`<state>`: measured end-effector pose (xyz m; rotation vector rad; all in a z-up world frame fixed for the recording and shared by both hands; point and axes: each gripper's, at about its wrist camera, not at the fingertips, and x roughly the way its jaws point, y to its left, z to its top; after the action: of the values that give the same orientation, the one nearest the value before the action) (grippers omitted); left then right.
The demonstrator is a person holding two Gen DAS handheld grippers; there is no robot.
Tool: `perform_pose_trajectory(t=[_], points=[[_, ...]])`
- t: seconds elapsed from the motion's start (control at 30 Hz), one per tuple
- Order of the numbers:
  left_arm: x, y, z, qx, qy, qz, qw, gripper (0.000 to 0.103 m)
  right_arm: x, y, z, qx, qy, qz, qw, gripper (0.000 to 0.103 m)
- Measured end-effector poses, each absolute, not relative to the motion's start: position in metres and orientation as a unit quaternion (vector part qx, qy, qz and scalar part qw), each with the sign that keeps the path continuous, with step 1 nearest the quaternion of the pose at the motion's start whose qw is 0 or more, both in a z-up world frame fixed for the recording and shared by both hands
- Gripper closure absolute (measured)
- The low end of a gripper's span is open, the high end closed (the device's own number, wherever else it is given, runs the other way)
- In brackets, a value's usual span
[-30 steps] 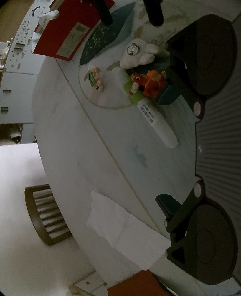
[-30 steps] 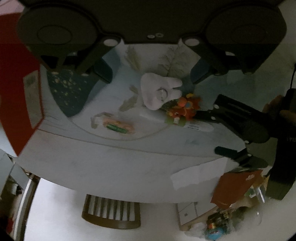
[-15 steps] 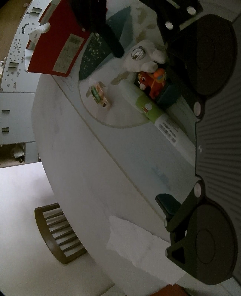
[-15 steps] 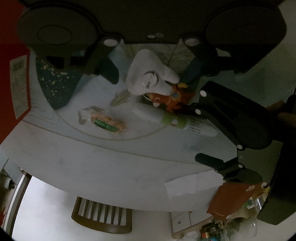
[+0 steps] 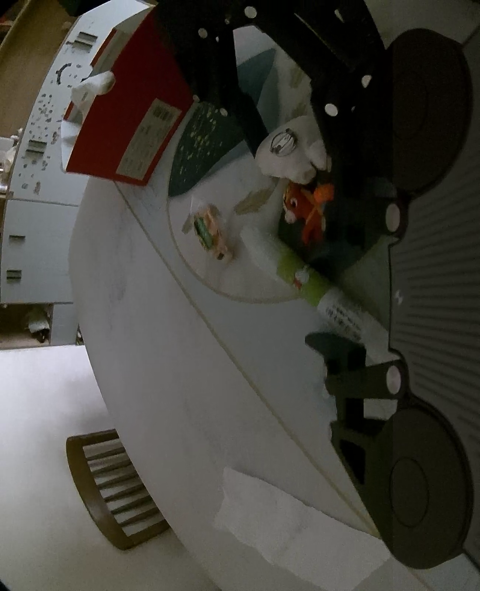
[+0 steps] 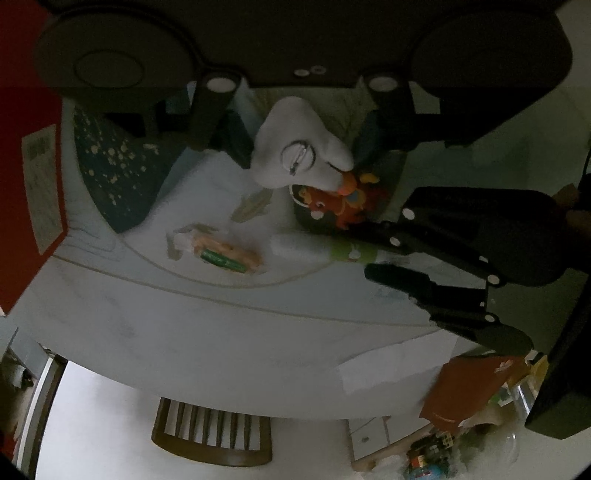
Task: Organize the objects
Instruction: 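Grasp the white-green glue stick with the left tool while the right tool grasps the white plush toy, then carry the glue stick in the left tool while the right tool carries the plush toy to the box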
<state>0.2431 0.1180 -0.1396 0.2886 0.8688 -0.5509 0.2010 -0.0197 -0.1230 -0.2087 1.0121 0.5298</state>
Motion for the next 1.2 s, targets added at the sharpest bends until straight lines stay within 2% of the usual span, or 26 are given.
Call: perform_pose_trajectory(t=[0.3, 0.67, 1.2], points=[[0.234, 0.110, -0.134, 0.127, 0.434, -0.243, 0.858, 0.086, 0.186, -0.045, -0.110, -0.075, 0.473, 0.232, 0.847, 0.050], [0.210, 0.112, -0.131, 0.070, 0.438, -0.177, 0.878, 0.087, 0.161, -0.078, -0.091, -0.049, 0.461, 0.210, 0.861, 0.051], [0.159, 0.108, -0.079, 0.003, 0.412, -0.149, 0.899, 0.087, 0.131, -0.136, -0.037, -0.027, 0.421, 0.210, 0.882, 0.051]])
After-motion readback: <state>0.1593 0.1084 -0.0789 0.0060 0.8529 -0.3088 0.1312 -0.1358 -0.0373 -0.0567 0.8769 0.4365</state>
